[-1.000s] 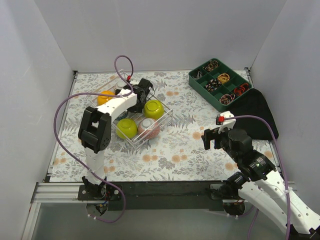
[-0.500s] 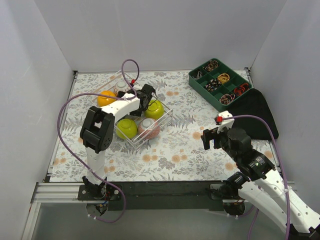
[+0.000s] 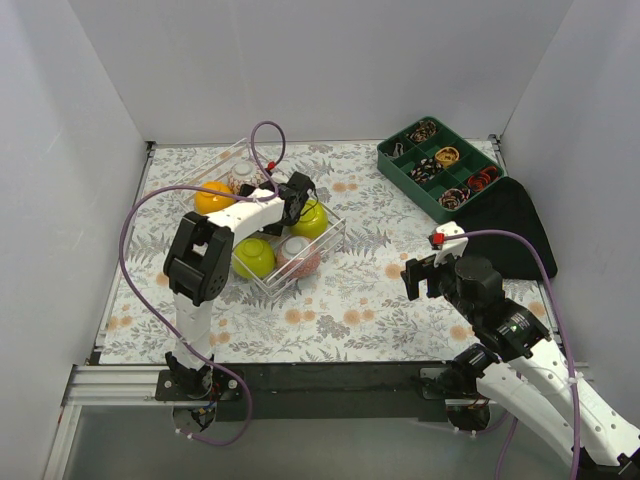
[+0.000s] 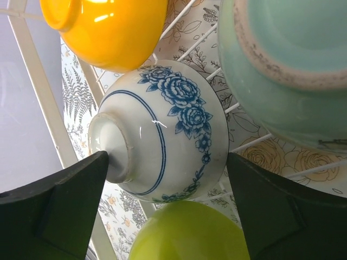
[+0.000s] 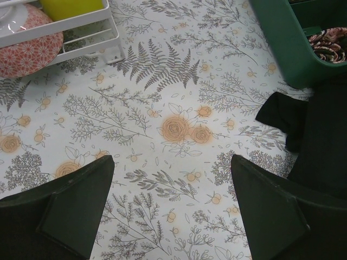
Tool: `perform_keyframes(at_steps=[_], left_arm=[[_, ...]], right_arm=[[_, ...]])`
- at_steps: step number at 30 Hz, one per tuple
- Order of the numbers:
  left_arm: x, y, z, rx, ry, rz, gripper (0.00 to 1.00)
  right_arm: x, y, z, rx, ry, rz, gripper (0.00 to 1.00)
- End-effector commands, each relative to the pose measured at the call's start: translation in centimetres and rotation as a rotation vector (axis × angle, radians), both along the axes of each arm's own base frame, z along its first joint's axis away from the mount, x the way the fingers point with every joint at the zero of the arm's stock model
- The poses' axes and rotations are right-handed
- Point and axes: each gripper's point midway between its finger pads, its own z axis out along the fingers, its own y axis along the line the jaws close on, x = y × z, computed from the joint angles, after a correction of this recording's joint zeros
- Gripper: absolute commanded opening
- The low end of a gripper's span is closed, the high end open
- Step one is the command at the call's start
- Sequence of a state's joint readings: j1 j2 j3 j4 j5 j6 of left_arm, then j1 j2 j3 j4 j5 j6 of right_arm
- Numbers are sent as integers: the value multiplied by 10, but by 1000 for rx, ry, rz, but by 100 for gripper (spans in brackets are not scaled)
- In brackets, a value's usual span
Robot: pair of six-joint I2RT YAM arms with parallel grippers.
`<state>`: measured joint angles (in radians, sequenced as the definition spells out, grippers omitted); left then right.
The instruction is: Unload the bowls from the dish rack
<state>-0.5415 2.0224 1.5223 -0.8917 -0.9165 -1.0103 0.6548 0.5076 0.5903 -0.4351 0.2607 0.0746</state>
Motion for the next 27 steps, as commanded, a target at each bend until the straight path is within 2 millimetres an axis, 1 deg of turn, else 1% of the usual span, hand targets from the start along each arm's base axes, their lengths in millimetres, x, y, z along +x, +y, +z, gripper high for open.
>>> perform_keyframes(at_steps=[1, 3, 6, 7, 10, 20, 25, 26, 27], left_arm=[[-3, 6, -13, -1, 16, 36, 78], [0, 2, -5, -8, -1, 27, 71], [4, -4, 8, -25, -27, 9, 68], [5, -6, 10, -32, -28, 1, 64], [11, -16, 24, -70, -60, -13, 63], [19, -31, 52, -152, -120, -37, 58], [18, -35, 58, -191, -127, -39, 54], [17, -36, 59, -194, -129, -42, 50], [17, -36, 61, -202, -136, -40, 49]], right_arm=[[5, 4, 9, 30, -41, 2, 97], [5, 4, 10, 32, -44, 1, 96], [5, 3, 12, 33, -50, -1, 96], [5, 3, 11, 34, -48, -2, 97], [5, 3, 11, 31, -50, -1, 96], [7, 2, 17, 33, -62, -5, 96], [7, 5, 23, 38, -69, 8, 96], [6, 6, 24, 38, -69, 13, 96], [6, 6, 24, 39, -70, 18, 96]])
